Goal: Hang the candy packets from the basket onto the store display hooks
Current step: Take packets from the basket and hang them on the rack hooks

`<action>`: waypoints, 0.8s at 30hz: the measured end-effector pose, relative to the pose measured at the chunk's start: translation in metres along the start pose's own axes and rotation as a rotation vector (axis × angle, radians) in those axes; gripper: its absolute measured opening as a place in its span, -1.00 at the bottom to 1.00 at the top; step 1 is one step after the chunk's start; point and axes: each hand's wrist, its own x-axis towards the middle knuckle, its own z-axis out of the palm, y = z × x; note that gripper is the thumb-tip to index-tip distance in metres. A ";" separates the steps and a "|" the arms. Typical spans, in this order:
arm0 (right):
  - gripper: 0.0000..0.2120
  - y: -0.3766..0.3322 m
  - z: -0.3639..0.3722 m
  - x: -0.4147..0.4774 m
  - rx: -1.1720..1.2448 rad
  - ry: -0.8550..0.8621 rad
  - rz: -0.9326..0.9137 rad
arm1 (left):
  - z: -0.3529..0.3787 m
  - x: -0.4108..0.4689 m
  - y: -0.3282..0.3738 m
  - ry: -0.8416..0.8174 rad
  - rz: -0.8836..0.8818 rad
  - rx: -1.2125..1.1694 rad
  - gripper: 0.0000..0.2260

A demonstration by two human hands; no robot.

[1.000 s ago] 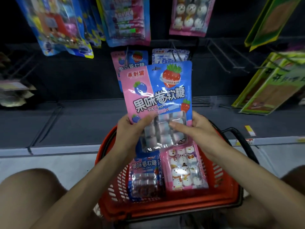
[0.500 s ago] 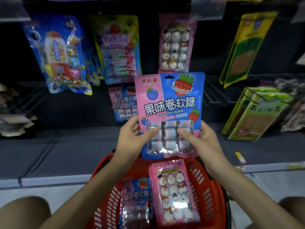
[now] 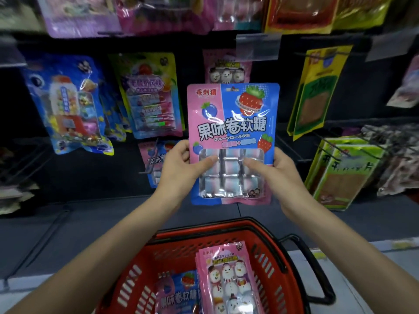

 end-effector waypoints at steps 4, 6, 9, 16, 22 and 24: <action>-0.75 0.001 -0.002 0.000 -0.006 -0.018 0.011 | -0.003 0.000 -0.006 -0.011 0.005 0.006 -0.68; -0.74 0.006 -0.001 -0.005 -0.002 -0.032 0.031 | -0.004 -0.004 -0.011 -0.018 0.000 0.022 -0.68; -0.74 0.015 0.001 -0.011 -0.008 -0.039 0.062 | -0.007 -0.010 -0.016 -0.025 -0.024 0.032 -0.67; -0.71 0.049 0.013 -0.045 -0.071 -0.240 0.177 | -0.037 -0.048 -0.037 -0.053 -0.184 0.056 -0.68; -0.82 0.094 0.032 -0.068 -0.161 -0.436 0.482 | -0.085 -0.104 -0.083 0.000 -0.360 0.153 -0.73; -0.85 0.113 0.037 -0.075 -0.215 -0.476 0.561 | -0.097 -0.124 -0.104 0.045 -0.422 0.179 -0.74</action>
